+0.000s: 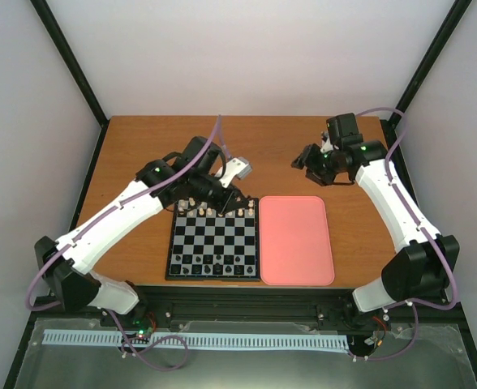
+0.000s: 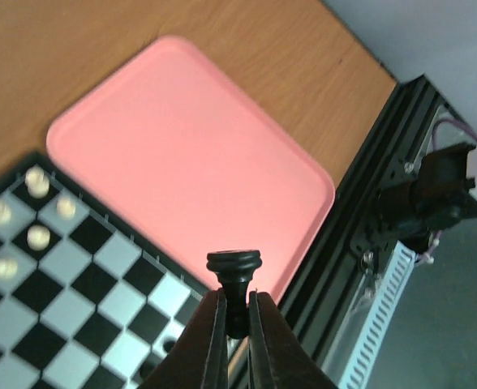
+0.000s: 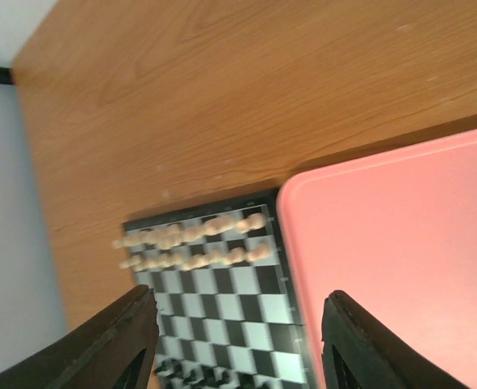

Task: Set up the chess pieces on the board
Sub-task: Place the chess piece on the chessboard.

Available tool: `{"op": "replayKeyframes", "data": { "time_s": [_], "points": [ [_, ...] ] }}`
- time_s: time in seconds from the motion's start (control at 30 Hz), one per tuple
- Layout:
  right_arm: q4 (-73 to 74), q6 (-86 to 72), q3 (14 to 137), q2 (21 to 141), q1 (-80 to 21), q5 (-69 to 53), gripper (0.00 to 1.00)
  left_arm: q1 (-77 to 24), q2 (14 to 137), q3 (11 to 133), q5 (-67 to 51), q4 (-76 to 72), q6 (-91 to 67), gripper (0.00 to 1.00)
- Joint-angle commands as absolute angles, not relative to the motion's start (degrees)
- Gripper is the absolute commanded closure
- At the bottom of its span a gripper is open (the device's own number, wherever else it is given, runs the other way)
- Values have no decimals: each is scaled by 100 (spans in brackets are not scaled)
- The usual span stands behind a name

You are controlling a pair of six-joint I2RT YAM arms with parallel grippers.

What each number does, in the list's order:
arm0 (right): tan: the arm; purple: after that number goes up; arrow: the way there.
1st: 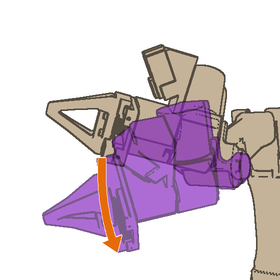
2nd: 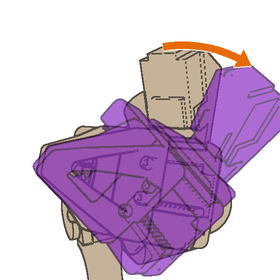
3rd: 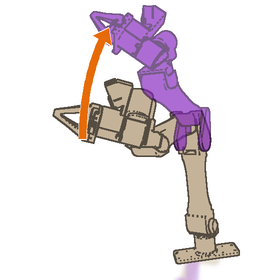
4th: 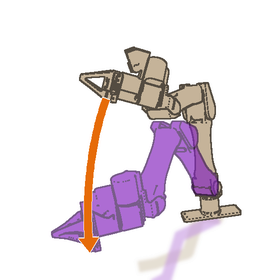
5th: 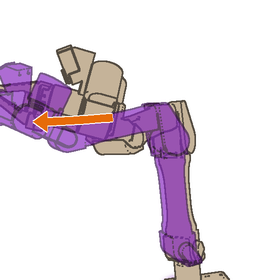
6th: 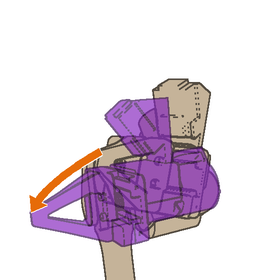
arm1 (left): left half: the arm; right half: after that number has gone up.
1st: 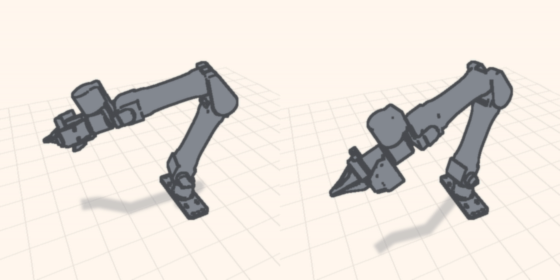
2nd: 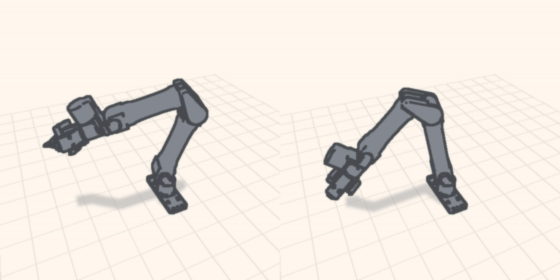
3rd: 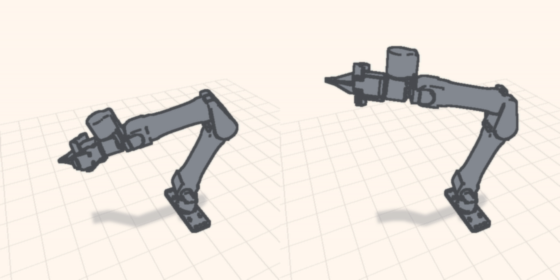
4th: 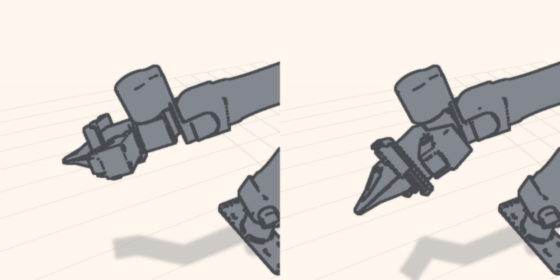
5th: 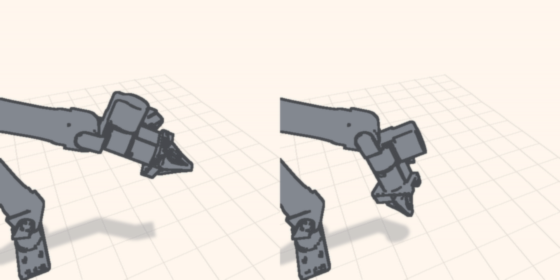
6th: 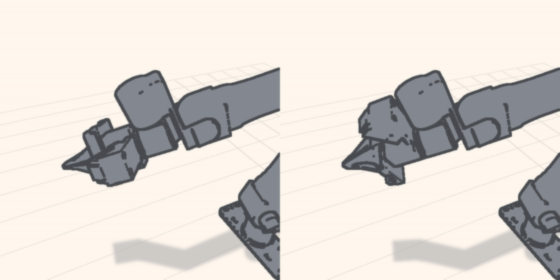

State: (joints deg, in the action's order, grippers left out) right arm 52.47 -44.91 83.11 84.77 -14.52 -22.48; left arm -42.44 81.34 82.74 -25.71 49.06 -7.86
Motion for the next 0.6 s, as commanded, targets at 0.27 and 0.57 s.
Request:
{"op": "replayKeyframes", "data": {
  "time_s": [0.27, 0.57],
  "points": [
    [6135, -2964, 7974, 8312, -1413, -693, 44, -4766, 8562, 8877, -1584, 7537, -1418, 99],
    [6131, -2779, 7743, 8269, -1412, -632, 44, -5340, 9477, 9082, -1165, 7376, -1699, 99]
  ]
}}
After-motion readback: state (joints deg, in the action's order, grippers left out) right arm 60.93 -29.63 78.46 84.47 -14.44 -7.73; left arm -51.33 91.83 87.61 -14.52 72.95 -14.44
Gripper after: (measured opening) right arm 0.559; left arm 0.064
